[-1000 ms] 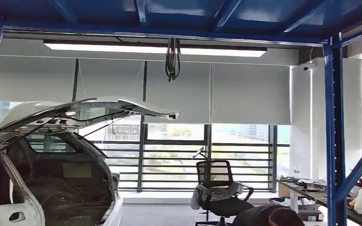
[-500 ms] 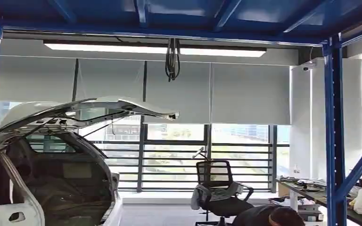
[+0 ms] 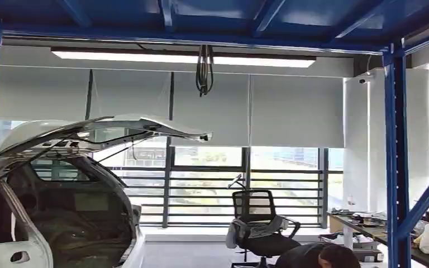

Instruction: Take the parts from the cabinet and place them on the table.

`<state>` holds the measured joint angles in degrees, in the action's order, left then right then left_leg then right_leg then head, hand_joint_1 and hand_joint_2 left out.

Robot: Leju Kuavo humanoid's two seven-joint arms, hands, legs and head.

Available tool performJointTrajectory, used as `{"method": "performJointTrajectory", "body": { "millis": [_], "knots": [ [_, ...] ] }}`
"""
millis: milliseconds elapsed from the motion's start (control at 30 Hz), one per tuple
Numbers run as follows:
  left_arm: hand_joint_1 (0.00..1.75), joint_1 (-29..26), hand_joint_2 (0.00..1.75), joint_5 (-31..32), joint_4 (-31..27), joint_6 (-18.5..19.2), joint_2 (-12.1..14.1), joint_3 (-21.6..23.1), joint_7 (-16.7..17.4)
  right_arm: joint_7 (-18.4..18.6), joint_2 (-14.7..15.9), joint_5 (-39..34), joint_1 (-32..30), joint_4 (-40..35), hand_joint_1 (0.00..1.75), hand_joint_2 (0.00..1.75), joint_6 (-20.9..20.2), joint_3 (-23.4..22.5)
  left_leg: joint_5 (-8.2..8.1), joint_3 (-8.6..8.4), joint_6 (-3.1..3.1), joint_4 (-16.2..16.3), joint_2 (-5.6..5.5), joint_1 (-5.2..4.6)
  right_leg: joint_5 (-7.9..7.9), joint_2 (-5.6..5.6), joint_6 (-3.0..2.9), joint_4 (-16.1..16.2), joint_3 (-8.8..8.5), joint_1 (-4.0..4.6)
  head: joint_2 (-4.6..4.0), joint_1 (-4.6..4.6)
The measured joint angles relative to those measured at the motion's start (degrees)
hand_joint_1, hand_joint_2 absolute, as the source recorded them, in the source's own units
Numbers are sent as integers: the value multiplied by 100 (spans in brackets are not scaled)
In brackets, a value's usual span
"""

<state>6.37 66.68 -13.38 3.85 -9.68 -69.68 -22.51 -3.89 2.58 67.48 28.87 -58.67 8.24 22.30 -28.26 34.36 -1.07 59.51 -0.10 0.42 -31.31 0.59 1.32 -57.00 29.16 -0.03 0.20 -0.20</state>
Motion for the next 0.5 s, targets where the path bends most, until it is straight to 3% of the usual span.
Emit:
{"method": "performJointTrajectory", "body": {
  "millis": [233,500],
  "knots": [
    [0,-38,175,-87,0,-11,0,-11,-22,-243,190,-827,-363,-1585,175,175,-295,-339,0,0,0,0,1,1,0,0,0,0,2,0,0,0],
    [0,-71,175,-295,0,168,0,-107,-184,-1153,33,-4386,-863,-3290,175,175,-1079,-1123,-1,3,0,-1,-2,1,-1,-4,0,1,2,0,0,0]
  ]
}}
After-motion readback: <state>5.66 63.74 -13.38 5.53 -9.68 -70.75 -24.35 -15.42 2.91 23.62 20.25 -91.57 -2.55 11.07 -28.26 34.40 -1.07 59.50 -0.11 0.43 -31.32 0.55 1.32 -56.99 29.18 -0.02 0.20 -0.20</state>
